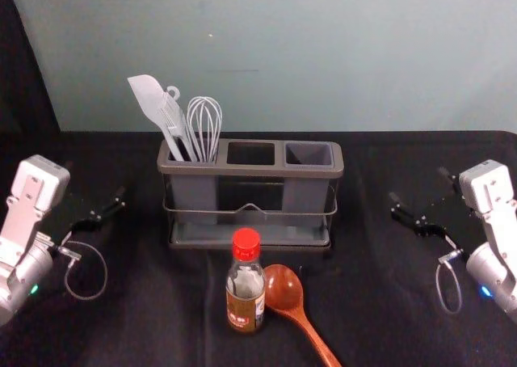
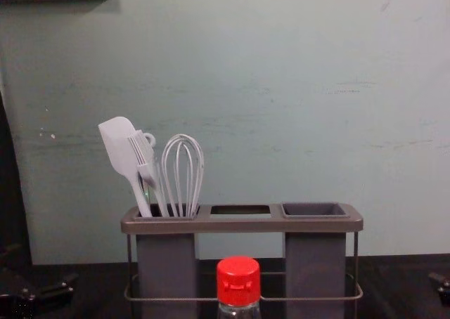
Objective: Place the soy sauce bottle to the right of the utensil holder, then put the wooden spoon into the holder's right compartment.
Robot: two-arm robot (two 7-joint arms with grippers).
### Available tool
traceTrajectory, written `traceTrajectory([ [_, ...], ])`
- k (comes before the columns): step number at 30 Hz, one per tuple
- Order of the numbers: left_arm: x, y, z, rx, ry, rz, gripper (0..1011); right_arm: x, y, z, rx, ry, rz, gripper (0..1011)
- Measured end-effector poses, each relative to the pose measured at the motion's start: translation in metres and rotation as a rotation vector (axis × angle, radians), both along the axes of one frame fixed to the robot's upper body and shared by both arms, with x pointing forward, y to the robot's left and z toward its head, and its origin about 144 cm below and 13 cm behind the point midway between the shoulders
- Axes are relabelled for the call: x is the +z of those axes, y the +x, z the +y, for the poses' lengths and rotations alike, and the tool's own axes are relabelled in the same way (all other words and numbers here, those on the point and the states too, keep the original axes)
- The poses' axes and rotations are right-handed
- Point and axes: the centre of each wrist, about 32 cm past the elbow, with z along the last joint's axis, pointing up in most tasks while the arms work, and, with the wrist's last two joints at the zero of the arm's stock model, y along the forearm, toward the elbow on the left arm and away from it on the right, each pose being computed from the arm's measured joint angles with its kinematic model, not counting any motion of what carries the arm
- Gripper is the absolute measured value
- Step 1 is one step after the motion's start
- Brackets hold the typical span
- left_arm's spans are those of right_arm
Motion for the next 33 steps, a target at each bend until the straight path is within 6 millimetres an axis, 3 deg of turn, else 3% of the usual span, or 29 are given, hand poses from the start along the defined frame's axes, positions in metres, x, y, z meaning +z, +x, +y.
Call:
traceTrajectory([
  [33,0.0000,0.0000,0.0000,0.000,0.000,0.000,1011,0.0000,0.0000,0.0000,0.000,0.000,0.000,1004],
])
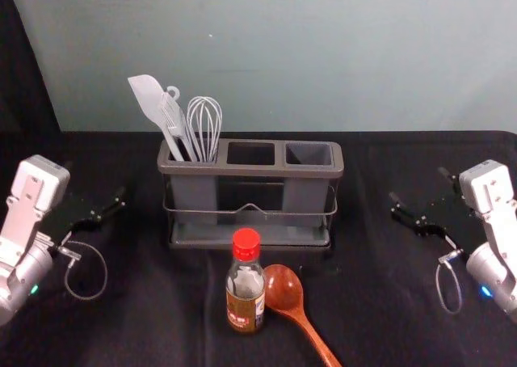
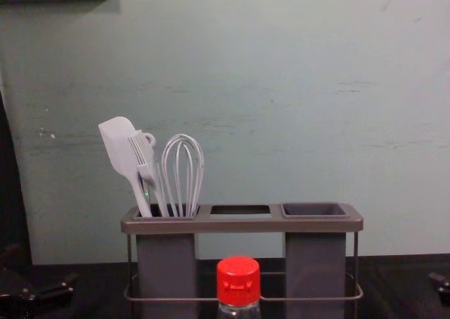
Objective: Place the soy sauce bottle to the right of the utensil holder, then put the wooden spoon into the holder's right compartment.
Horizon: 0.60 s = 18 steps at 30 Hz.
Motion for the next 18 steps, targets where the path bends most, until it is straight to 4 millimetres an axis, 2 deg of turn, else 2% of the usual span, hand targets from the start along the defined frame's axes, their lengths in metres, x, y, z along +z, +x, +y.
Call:
traceTrajectory([
  [18,0.0000,0.0000,0.0000,0.000,0.000,0.000,1012,0.0001,-0.0018,0.0005,0.012,-0.018,-0.020,1004],
])
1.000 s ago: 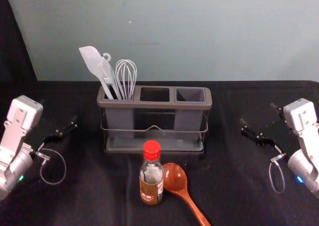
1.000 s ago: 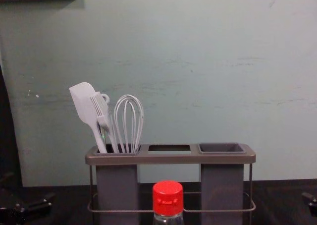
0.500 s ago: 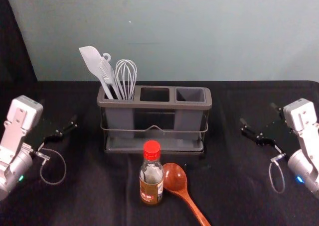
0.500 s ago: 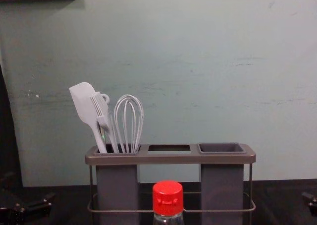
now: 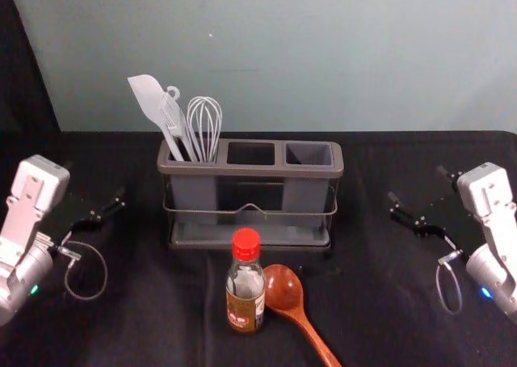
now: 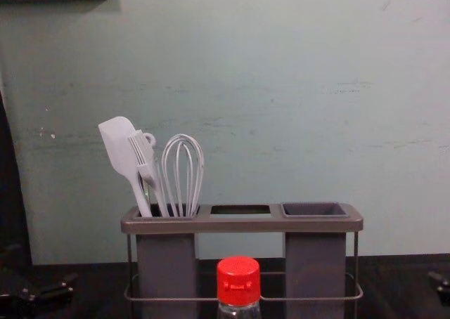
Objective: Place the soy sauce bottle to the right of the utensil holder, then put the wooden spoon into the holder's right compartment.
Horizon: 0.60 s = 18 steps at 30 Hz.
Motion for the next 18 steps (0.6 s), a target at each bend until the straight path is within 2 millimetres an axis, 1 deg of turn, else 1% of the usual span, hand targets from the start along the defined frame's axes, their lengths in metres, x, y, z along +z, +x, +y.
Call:
traceTrajectory([
  [7,0.000,0.000,0.000,0.000,0.000,0.000,1011,0.003,-0.006,-0.002,0.008,0.009,-0.023,1004],
  [11,0.000,0.000,0.000,0.000,0.000,0.000,1011,0.009,-0.013,-0.003,0.033,0.026,-0.015,1004],
  [14,0.000,0.000,0.000,0.000,0.000,0.000,1012,0.016,-0.021,-0.006,0.050,0.061,0.001,1004],
  [18,0.000,0.000,0.000,0.000,0.000,0.000,1011,0.019,-0.029,-0.010,0.092,0.103,0.022,1004],
])
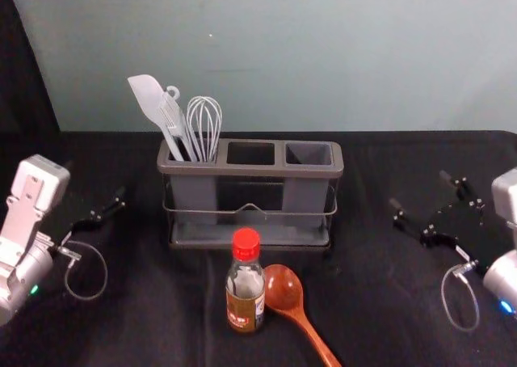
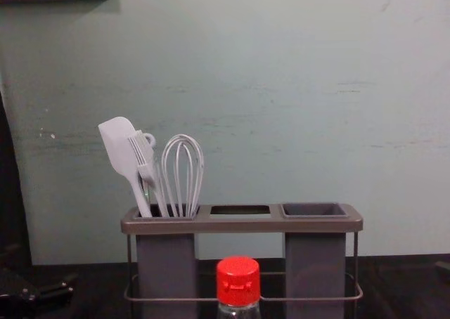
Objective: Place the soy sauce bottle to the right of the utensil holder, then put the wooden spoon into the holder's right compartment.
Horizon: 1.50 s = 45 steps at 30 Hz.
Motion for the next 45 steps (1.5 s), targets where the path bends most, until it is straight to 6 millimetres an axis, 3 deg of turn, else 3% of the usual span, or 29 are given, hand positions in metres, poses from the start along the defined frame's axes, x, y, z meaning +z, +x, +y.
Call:
traceTrajectory([
  [15,0.000,0.000,0.000,0.000,0.000,0.000,1011,0.000,-0.021,-0.016,0.218,0.099,0.043,1004],
  [23,0.000,0.000,0.000,0.000,0.000,0.000,1011,0.001,-0.023,-0.014,0.377,0.106,0.046,1004],
  [45,0.000,0.000,0.000,0.000,0.000,0.000,1011,0.009,0.005,0.045,0.651,0.191,0.116,1004],
])
